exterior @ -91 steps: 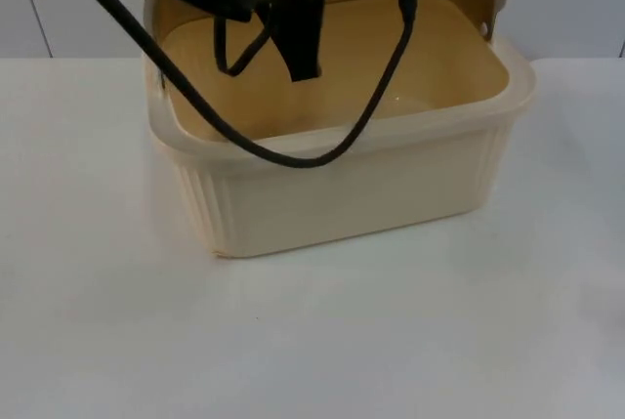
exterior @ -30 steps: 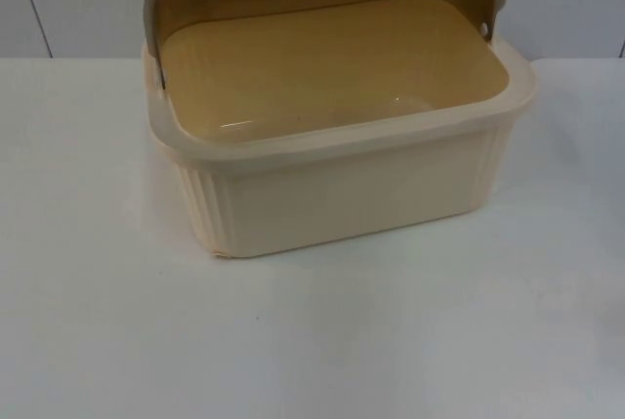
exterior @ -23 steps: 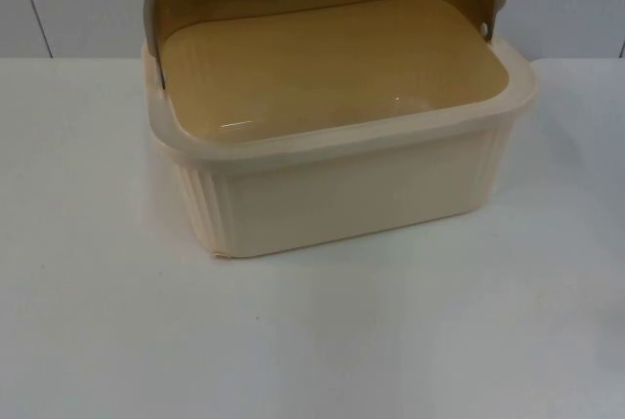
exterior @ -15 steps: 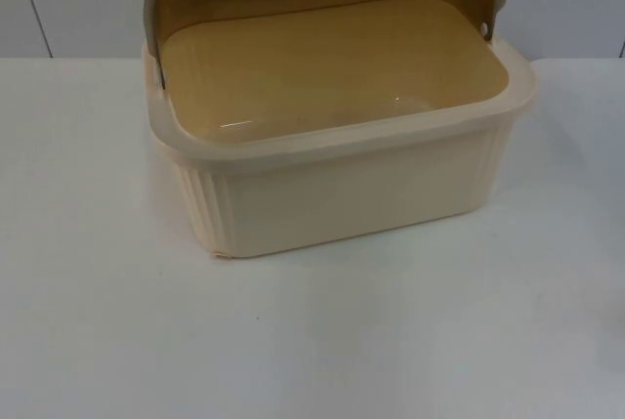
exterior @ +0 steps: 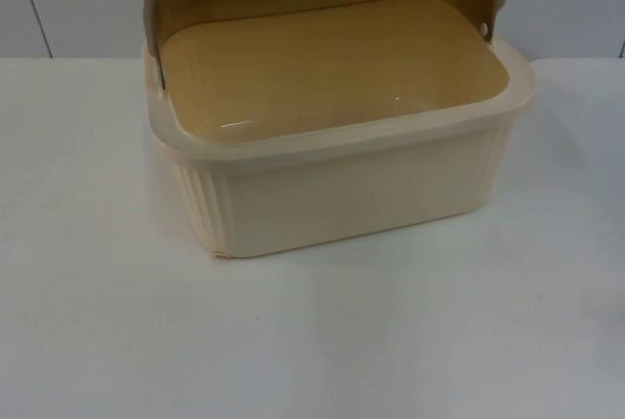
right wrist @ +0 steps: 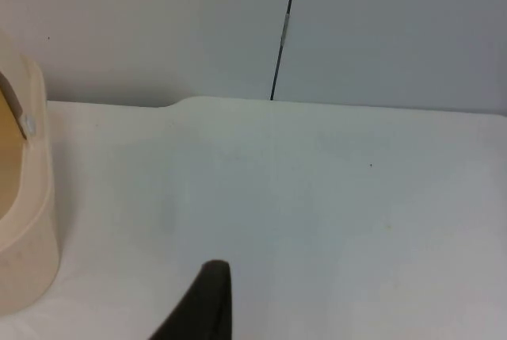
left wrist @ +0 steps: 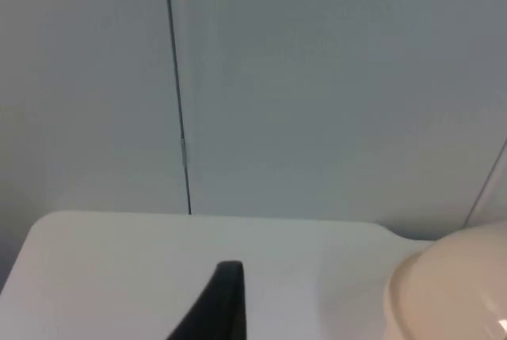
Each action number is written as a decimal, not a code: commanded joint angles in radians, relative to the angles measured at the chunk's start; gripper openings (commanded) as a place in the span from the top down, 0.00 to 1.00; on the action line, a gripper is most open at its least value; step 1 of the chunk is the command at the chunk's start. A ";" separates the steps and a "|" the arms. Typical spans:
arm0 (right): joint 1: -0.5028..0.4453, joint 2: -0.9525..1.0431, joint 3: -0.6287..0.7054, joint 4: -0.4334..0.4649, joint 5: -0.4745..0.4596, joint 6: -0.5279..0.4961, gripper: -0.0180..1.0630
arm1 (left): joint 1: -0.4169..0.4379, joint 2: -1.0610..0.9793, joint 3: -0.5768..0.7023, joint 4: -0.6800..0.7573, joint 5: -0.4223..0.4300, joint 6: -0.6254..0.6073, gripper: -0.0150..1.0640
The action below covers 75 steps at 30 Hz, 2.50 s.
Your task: Open the box lid with the left hand, place the block into the box with the right hand, then close the box lid with the left hand.
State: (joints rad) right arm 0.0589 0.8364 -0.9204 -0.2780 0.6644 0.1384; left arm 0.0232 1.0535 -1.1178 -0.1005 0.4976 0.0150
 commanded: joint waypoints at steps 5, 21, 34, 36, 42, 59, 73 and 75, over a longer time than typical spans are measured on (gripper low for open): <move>-0.004 -0.003 0.004 0.003 -0.003 0.007 0.01 | -0.007 -0.097 -0.007 -0.016 0.033 -0.005 0.05; -0.004 0.139 -0.064 0.046 -0.033 0.065 0.01 | -0.007 -0.106 -0.007 0.007 0.053 -0.005 0.05; -0.004 0.447 -0.064 0.178 -0.008 0.056 0.01 | -0.110 -0.106 -0.007 0.100 0.057 -0.005 0.05; -0.004 0.504 -0.060 0.189 -0.002 0.054 0.01 | -0.123 -0.106 -0.007 0.100 0.057 -0.005 0.05; -0.004 0.629 0.034 0.265 -0.079 0.053 0.01 | -0.123 -0.106 -0.007 0.100 0.057 -0.021 0.05; 0.040 0.854 0.105 0.342 -0.202 0.132 0.01 | -0.123 -0.106 -0.007 0.177 0.057 -0.064 0.05; 0.125 0.950 0.105 0.301 -0.247 0.419 0.01 | -0.123 -0.106 -0.007 0.221 0.063 -0.095 0.05; 0.125 0.950 0.111 0.278 -0.242 0.431 0.01 | -0.123 -0.106 -0.007 0.224 0.063 -0.095 0.05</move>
State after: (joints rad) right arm 0.1804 1.7887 -0.8171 0.0327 0.4180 0.5490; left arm -0.0932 0.9511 -1.1178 0.1127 0.5620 -0.0673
